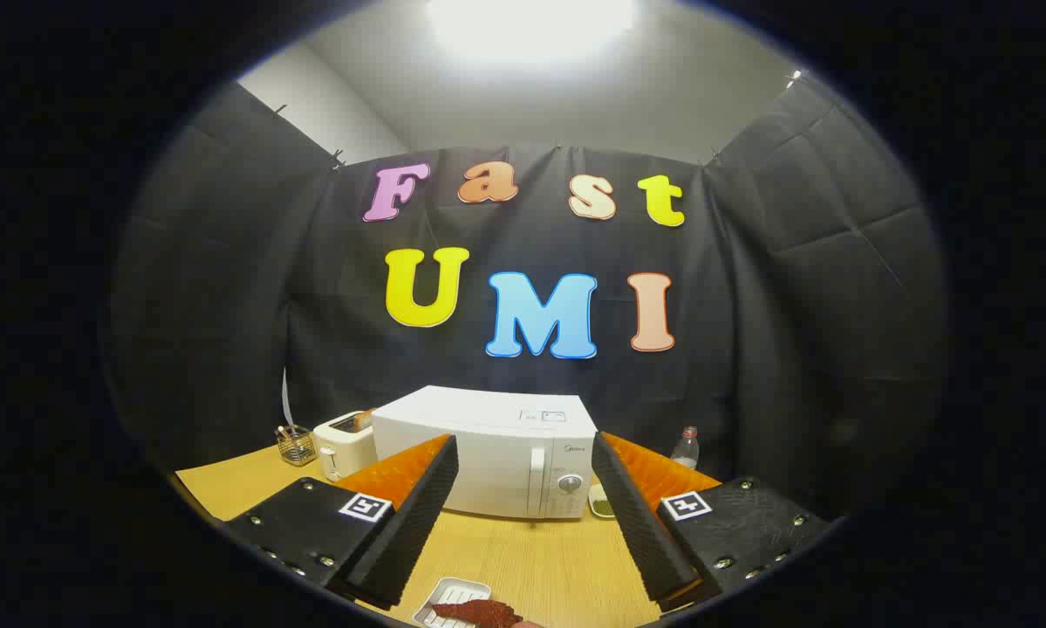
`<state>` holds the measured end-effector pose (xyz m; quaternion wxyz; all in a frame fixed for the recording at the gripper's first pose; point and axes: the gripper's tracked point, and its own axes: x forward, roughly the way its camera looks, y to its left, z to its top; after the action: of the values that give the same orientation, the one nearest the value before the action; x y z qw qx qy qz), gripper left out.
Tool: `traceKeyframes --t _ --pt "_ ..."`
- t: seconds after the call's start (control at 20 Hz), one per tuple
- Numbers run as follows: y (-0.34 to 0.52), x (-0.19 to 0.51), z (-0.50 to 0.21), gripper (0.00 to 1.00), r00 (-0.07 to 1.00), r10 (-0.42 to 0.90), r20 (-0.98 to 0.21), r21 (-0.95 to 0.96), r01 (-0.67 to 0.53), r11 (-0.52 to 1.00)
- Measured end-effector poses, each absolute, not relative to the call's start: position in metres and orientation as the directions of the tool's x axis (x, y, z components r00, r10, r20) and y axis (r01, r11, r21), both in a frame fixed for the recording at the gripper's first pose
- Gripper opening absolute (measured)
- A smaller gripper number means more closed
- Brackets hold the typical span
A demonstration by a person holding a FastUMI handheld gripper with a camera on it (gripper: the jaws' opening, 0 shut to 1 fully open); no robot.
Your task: Open the microwave, put the food inside, and close the microwave door.
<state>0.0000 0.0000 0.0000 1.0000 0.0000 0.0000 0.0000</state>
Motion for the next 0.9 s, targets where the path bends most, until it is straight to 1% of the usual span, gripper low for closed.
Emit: traceKeyframes --t 0.4,0.9 --pt "-0.007 -0.008 -0.009 0.97 1.000 -0.021 -0.018 0.013 0.021 1.000" --pt "0.007 -0.010 -0.009 0.97 1.000 -0.006 -0.020 0.030 0.006 1.000"
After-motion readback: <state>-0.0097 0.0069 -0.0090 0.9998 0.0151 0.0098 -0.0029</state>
